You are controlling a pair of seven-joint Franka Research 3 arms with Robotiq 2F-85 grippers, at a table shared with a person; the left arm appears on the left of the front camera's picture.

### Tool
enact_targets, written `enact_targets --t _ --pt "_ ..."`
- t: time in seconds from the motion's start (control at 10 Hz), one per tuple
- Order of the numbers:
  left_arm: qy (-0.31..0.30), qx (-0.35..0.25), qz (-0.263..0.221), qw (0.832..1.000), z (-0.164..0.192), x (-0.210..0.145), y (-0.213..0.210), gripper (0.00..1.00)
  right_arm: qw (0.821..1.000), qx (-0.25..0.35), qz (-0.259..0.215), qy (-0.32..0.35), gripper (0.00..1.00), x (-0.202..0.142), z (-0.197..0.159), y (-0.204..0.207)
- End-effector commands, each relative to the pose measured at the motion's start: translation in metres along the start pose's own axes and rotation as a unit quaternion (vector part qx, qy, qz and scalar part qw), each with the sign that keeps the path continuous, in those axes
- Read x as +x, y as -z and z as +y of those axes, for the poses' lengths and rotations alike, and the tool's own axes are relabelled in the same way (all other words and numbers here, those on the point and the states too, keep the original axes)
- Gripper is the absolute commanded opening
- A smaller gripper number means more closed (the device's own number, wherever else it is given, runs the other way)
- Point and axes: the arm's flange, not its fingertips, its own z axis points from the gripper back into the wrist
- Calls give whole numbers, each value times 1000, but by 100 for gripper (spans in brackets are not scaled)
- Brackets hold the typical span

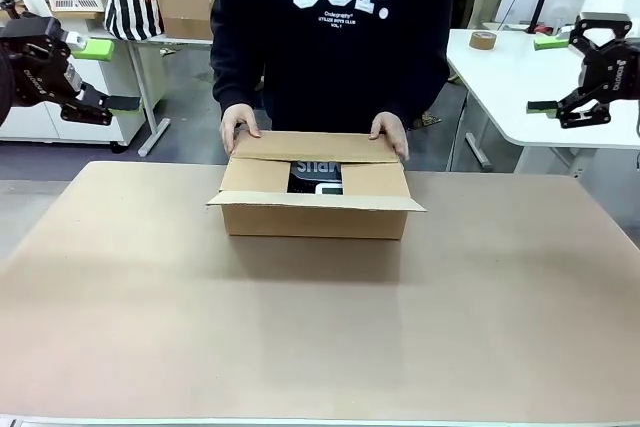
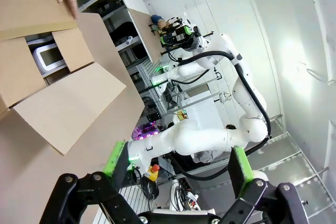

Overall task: Pack the gift set into the box.
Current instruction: Press and hold the closed box until the human finishes sealing it.

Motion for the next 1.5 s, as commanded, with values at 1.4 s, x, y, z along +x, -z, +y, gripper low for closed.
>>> enact_targets --t 1.4 --pt "0 -10 -7 1000 -2 1 0 100 1000 -2 -2 -6 100 0 1 0"
